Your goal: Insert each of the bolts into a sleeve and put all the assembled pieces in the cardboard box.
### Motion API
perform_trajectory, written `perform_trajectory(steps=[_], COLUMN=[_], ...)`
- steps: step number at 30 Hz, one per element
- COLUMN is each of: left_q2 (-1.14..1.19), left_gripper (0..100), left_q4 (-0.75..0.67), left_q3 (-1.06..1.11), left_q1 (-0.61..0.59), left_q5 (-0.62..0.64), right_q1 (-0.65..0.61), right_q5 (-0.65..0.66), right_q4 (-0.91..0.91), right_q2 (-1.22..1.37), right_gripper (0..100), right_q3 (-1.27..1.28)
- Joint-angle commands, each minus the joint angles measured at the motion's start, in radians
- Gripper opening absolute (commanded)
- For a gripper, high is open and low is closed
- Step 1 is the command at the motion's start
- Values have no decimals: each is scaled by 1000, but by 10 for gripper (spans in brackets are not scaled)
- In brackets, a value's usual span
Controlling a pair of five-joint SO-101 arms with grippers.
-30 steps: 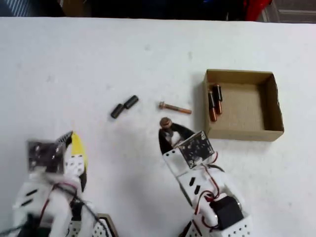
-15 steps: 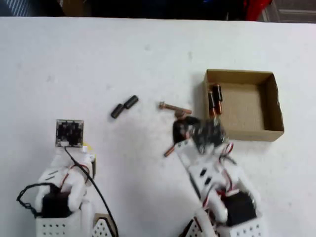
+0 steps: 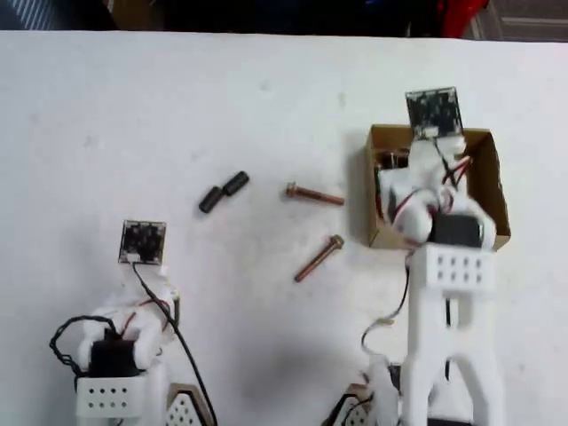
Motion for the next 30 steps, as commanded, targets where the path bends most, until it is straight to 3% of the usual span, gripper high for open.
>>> perform_trajectory(steps=[1, 13, 30], left_q2=[-10, -7, -7], left_gripper=[22, 23, 23], left_q4=[-34, -25, -25], left_q3=[17, 18, 18], left_q1=[1, -7, -7], left_q5=[0, -5, -5], right_q1=[35, 124, 79], right_q5=[57, 118, 178], right_q4=[-42, -124, -117], right_q2=[102, 513, 1007], right_gripper=[21, 20, 26], right_q3=[-121, -315, -669])
